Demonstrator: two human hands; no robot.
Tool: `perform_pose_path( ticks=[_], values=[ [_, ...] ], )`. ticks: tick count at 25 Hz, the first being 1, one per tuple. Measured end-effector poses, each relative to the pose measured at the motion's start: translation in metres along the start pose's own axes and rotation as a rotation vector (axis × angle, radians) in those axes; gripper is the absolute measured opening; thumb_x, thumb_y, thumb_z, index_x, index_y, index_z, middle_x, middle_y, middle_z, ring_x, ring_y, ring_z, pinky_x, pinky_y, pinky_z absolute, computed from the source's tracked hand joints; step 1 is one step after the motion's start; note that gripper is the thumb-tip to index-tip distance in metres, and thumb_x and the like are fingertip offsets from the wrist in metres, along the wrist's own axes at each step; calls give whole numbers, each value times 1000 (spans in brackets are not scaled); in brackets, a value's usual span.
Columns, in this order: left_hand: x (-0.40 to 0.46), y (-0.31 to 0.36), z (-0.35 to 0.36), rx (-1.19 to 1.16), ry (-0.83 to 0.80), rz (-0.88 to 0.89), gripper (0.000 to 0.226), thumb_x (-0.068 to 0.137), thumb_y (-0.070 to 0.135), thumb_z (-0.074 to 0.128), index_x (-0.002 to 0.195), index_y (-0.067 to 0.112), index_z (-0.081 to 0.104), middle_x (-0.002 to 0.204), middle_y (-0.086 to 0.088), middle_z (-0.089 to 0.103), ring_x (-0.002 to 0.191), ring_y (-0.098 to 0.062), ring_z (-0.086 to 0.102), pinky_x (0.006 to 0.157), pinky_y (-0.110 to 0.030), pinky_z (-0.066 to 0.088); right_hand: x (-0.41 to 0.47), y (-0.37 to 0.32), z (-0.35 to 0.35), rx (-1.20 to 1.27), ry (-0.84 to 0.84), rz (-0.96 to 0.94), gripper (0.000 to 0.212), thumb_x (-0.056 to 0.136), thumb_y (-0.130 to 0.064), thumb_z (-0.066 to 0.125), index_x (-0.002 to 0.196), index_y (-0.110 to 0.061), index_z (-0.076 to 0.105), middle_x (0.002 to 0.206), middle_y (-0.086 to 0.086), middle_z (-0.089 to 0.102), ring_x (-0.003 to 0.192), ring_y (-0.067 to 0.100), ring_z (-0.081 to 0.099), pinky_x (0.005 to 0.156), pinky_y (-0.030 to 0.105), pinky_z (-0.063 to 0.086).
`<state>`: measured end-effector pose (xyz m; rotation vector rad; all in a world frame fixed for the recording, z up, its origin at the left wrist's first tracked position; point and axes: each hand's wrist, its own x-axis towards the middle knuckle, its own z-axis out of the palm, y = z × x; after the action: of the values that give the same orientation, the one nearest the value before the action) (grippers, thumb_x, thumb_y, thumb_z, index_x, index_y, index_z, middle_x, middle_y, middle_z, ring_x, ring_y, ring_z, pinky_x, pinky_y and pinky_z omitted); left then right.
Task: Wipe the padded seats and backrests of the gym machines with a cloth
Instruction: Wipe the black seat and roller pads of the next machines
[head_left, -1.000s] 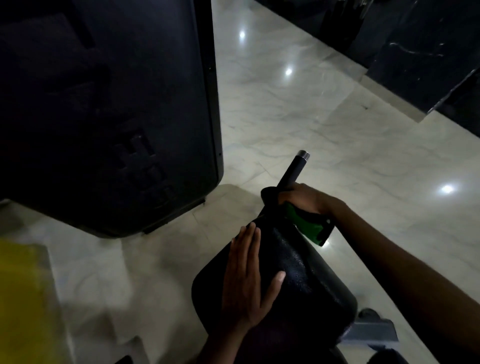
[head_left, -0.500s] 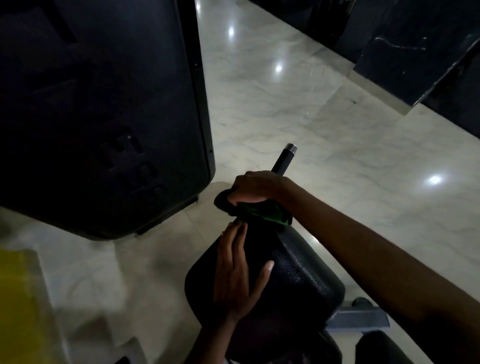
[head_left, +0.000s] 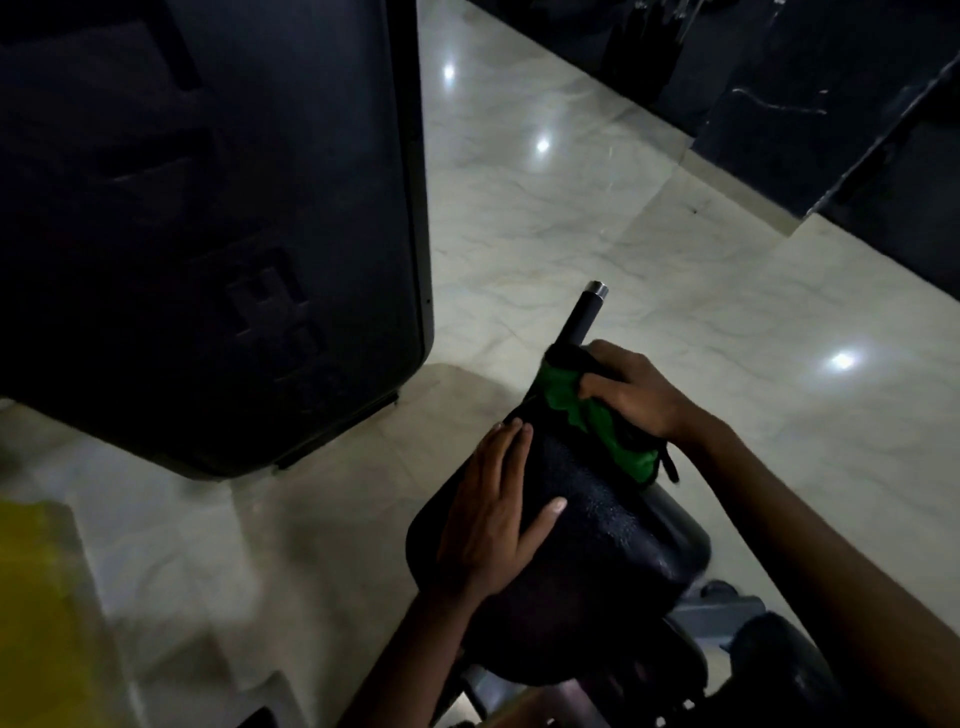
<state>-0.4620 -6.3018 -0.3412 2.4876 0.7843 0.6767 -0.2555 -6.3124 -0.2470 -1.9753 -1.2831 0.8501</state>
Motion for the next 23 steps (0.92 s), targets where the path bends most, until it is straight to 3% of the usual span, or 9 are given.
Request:
perform_pose_path(
  ticks=[1, 4, 8, 11, 15, 18, 23],
  values=[
    [2, -5, -4, 27, -17, 52, 68, 96, 49, 42, 144, 2, 35, 147, -13, 34, 139, -26, 30, 115, -33, 25, -23, 8, -1, -27, 60, -11, 6, 74, -31, 54, 80, -31, 54, 91, 0, 59, 85, 14, 55, 75, 27, 40],
    [17, -10, -12, 49, -90, 244, 61, 97, 42, 43, 141, 0, 37, 146, -15, 36, 140, -29, 29, 117, -43, 19, -92, 26, 4, -157, 208, 33, 39, 70, -50, 44, 88, -19, 58, 93, 1, 54, 82, 18, 55, 71, 31, 41],
    [42, -3, -11, 78, -190, 518, 52, 97, 33, 42, 135, -2, 46, 140, -16, 46, 135, -30, 36, 118, -42, 19, -130, 26, 27, -386, 425, 128, 56, 72, -54, 40, 107, -16, 63, 102, -2, 55, 88, 22, 57, 68, 28, 40],
    [46, -7, -8, 89, -199, 574, 52, 97, 32, 41, 137, -1, 45, 139, -16, 46, 135, -30, 36, 118, -41, 18, -148, 21, 56, -624, 640, 129, 56, 74, -49, 47, 114, -13, 63, 109, 10, 59, 86, 31, 56, 70, 36, 48],
    [45, -10, -5, 88, -168, 592, 52, 97, 31, 41, 139, 1, 43, 140, -15, 46, 136, -29, 35, 118, -42, 19, -178, 22, 107, -732, 818, 88, 57, 77, -52, 52, 120, -14, 60, 125, 16, 53, 88, 31, 48, 74, 39, 40],
    [43, -11, 0, 109, -133, 591, 52, 97, 31, 39, 138, 1, 44, 140, -15, 46, 136, -30, 36, 117, -44, 21, -187, 25, 138, -580, 955, 80, 57, 77, -48, 54, 125, -16, 50, 134, 14, 39, 105, 29, 42, 90, 39, 34],
    [40, -15, 9, 136, -33, 621, 53, 98, 32, 31, 136, -2, 45, 138, -18, 48, 134, -31, 37, 117, -43, 21, -205, 26, 200, -6, 1145, 151, 67, 67, -28, 58, 131, -19, 39, 138, 11, 27, 133, 14, 29, 110, 33, 30]
  ],
)
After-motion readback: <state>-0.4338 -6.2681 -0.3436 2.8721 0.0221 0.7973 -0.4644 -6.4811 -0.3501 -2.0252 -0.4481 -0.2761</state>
